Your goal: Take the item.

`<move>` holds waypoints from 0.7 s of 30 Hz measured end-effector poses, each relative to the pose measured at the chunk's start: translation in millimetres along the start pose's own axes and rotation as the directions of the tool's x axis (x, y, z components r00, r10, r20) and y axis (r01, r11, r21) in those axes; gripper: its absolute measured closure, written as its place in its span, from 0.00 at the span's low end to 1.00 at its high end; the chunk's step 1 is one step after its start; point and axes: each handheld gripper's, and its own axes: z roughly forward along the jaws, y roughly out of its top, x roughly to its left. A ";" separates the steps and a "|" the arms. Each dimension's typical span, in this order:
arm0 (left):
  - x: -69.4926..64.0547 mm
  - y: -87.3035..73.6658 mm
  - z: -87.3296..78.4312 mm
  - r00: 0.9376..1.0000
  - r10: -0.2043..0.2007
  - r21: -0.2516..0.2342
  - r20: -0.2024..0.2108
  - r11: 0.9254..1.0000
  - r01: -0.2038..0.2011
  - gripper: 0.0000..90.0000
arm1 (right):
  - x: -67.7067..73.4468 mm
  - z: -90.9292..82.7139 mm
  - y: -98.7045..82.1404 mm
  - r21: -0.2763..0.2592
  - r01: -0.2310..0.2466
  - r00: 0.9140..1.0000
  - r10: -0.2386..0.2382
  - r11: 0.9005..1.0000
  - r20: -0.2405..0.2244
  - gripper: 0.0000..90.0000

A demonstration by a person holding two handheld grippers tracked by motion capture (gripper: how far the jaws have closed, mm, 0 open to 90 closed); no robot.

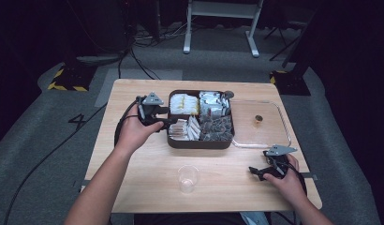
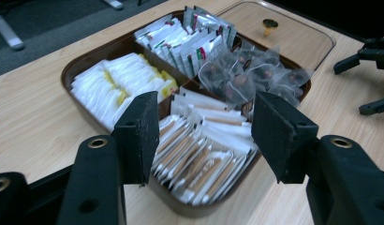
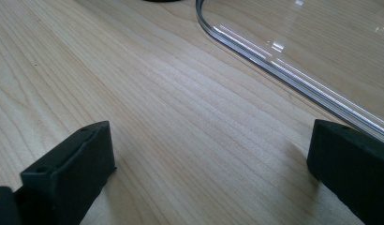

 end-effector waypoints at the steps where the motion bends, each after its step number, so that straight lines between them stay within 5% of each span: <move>1: 0.0 0.0 0.0 1.000 0.000 0.000 0.000 1.000 0.000 0.48 | 0.0 0.0 0.0 0.000 0.000 1.000 0.000 1.000 0.000 0.01; 13: 5.5 24.5 47.4 0.999 0.038 0.022 0.008 0.999 -0.039 0.47 | -0.1 -0.2 -0.2 0.000 0.002 1.000 -0.002 1.000 -0.002 0.01; 17: 8.1 32.9 60.8 0.996 0.071 0.050 -0.047 0.996 -0.068 0.46 | -0.3 -0.1 0.0 0.000 0.003 1.000 -0.003 1.000 -0.004 0.01; 21: 13.8 40.1 77.8 0.999 0.039 0.043 -0.020 0.998 -0.038 0.46 | -0.4 -0.1 0.0 0.000 0.005 1.000 -0.005 1.000 -0.005 0.01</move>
